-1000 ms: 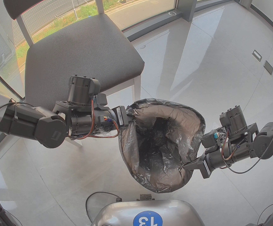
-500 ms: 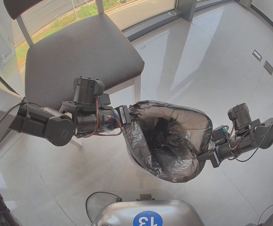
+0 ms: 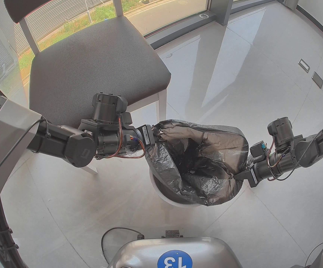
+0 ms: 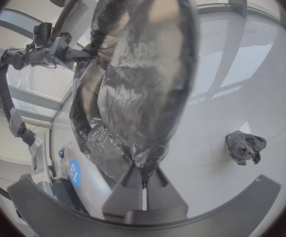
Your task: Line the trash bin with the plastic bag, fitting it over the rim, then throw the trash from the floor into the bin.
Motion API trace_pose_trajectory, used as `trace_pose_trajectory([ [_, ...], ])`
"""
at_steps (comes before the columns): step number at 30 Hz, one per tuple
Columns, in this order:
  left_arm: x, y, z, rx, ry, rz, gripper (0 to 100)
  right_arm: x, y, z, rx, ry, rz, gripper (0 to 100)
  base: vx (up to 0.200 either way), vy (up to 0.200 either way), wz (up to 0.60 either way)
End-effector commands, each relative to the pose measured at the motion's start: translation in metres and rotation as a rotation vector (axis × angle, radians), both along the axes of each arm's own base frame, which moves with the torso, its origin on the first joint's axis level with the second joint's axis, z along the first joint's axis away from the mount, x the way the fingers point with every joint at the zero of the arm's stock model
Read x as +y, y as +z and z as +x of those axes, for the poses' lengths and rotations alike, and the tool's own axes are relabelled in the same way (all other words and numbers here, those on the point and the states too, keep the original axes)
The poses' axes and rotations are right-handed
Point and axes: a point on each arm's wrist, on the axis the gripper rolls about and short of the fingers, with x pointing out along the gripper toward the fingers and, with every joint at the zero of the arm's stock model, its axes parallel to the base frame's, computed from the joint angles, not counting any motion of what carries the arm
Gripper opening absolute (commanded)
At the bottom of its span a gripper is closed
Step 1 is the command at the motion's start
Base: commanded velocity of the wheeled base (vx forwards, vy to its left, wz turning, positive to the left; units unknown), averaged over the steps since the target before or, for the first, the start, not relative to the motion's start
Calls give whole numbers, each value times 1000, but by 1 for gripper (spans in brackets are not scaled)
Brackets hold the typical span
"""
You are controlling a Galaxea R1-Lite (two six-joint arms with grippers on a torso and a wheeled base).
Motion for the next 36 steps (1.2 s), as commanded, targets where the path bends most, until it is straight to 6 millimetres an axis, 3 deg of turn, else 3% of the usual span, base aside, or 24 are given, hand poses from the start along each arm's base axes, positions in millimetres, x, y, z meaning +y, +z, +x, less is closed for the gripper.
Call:
trace_pose_trajectory([
  [1, 1, -10, 2, 33, -4, 31, 0, 4, -19, 17, 36, -1, -6, 0, 0, 0, 0],
  [12, 6, -18, 3, 33, -17, 80, 0, 14, -26, 16, 55, 27, -11, 0, 0, 0, 0],
  [21, 14, -17, 13, 2, -12, 112, 0, 3, -22, 33, 21, -12, -3, 0, 0, 0, 0],
  [30, 22, -17, 15, 2, 8, 114, 0, 2, -25, 35, 25, -20, -6, 0, 0, 0, 0],
  [31, 22, -16, 16, 1, 8, 113, 0, 2, -24, 36, 22, -18, -5, 100, 0, 0, 0],
  [36, 23, -16, 15, 1, 13, 115, 0, 4, -23, 34, 24, -22, -1, 100, 0, 0, 0],
])
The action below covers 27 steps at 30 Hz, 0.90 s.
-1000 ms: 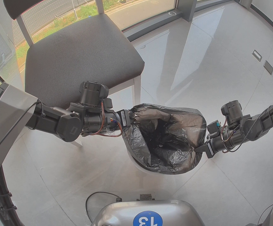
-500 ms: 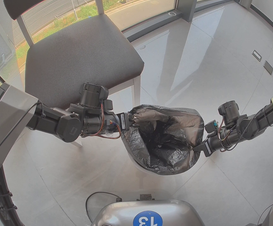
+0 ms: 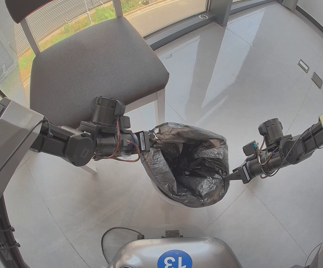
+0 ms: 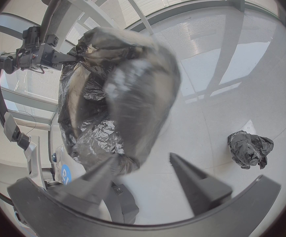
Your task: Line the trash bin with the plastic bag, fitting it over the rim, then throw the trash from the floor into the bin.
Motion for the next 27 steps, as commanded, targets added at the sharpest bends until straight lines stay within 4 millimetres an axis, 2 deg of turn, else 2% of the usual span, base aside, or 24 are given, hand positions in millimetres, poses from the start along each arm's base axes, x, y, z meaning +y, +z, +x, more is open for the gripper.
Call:
trace_pose_trajectory([
  [1, 0, -1, 0, 4, 3, 1, 0, 1, 1, -1, 1, 0, 2, 100, 0, 0, 0],
  [6, 0, -1, 1, -1, 6, 0, 0, 1, 11, -4, -25, 1, 9, 100, 0, 0, 0],
  [14, 9, -2, 9, -5, 33, -1, 0, 12, 37, -26, -78, 45, 21, 100, 0, 0, 0],
  [20, 23, 2, 21, -25, 75, -6, 0, 19, 45, -41, -89, 73, 26, 100, 0, 0, 0],
  [27, 24, -5, 16, -5, 70, 17, 0, 20, 45, -42, -88, 78, 26, 100, 0, 0, 0],
])
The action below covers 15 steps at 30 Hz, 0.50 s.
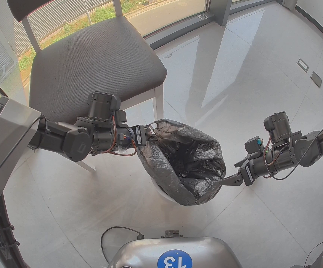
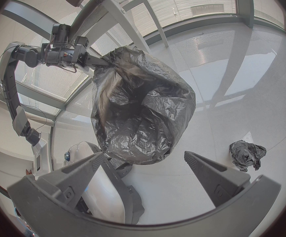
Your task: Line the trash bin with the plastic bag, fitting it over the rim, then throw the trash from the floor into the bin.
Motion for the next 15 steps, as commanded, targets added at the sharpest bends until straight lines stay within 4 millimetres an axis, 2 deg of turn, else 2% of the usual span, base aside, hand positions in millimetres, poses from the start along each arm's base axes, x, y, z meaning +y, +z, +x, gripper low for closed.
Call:
trace_pose_trajectory([
  [1, 12, -7, 4, 17, 27, 13, 0, 0, 5, -2, -15, 3, 5, 100, 0, 0, 0],
  [5, 13, -16, -1, 35, -6, 68, 0, 1, 4, -2, -13, 4, 5, 100, 0, 0, 0],
  [6, 13, -16, -1, 37, -8, 73, 100, 1, 4, -2, -13, 4, 5, 100, 0, 0, 0],
  [15, 14, -20, -2, 40, -7, 89, 100, 1, 4, -2, -11, 5, 4, 100, 0, 0, 0],
])
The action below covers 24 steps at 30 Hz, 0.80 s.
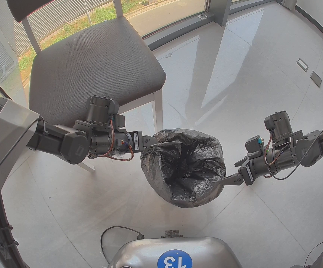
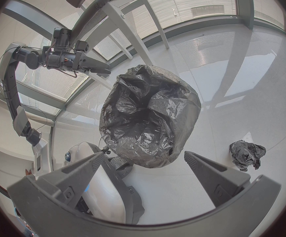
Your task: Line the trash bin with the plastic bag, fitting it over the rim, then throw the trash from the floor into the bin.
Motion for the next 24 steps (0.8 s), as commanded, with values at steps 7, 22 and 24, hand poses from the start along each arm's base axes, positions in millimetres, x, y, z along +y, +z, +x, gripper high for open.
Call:
trace_pose_trajectory([
  [7, 0, -4, -5, 18, -2, 11, 100, 8, 2, -2, -9, 26, 4, 100, 0, 0, 0],
  [22, -56, 7, -40, -89, -189, 22, 100, 31, 0, -17, -1, 102, -4, 100, 0, 0, 0],
  [24, -61, 2, -39, -82, -196, 22, 100, 30, 0, -20, 0, 104, -5, 100, 0, 0, 0],
])
